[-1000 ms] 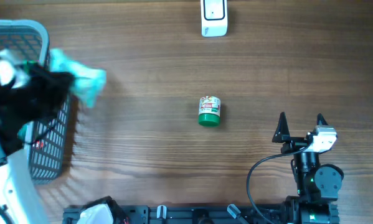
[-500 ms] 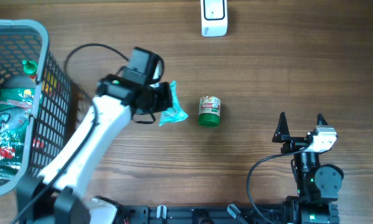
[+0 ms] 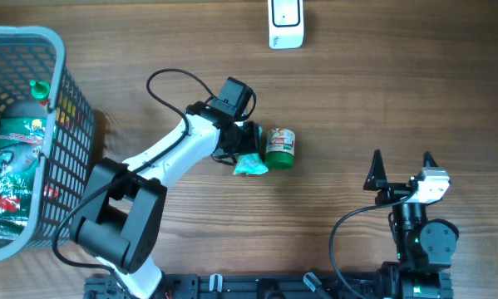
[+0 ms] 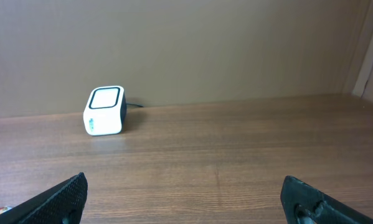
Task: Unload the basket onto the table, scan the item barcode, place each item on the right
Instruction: 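Place the green wipes pack beside the jar on the table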
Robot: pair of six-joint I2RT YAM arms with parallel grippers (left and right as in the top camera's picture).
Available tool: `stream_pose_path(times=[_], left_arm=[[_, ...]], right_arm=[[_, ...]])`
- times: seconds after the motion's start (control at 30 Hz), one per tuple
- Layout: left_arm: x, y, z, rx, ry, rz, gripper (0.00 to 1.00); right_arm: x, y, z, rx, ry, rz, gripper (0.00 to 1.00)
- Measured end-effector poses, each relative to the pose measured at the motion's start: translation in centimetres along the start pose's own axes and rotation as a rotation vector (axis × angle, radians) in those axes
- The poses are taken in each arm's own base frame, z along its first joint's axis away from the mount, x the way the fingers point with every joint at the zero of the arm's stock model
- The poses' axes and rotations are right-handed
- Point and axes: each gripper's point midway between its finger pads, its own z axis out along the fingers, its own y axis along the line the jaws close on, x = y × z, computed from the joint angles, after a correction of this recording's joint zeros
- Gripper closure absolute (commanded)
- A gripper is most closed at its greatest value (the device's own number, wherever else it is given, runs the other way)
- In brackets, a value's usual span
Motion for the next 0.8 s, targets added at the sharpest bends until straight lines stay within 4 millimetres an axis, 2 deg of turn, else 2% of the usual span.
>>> stream_pose_path(times=[0.17,0.2,0.27,0.37,0.47,0.67,0.73,0.77,0.8], left_arm=[[0.6,0.0,-0.8,-0.01,0.036,-0.04,0.12],[0.1,-0.4,-1.8,0.002,0.021,-0.035,0.07],[-2.1,-1.8,-5.2,0.056,-0.068,-0.014,0.01],[-5.7,-3.5,-12.6,0.141,-0.272,0.007,0.0],[-8.1,-3.1,-20.7,0.16,-0.524,-0.006,0.0],[-10.0,3.3,-34.3,0.021,-1.01,-0.172,0.0],[-10.1,6.3,-40.0,-0.037,-1.224,-0.28,0.0],[-9.6,8.4,-43.8,-0.078,-1.361,-0.363,0.0],[-9.0,9.9,-46.4,-0.106,-1.456,-0.425,0.0]], right_arm=[[0.0,0.0,0.0,0.0,0.0,0.0,0.0],[0.0,0.0,0.0,0.0,0.0,0.0,0.0],[0.0,0.0,0.0,0.0,0.0,0.0,0.0],[0.0,0.0,0.0,0.0,0.0,0.0,0.0],[0.0,0.0,0.0,0.0,0.0,0.0,0.0],[0.0,0.0,0.0,0.0,0.0,0.0,0.0],[0.0,0.0,0.0,0.0,0.0,0.0,0.0],[0.0,0.0,0.0,0.0,0.0,0.0,0.0],[0.0,0.0,0.0,0.0,0.0,0.0,0.0]])
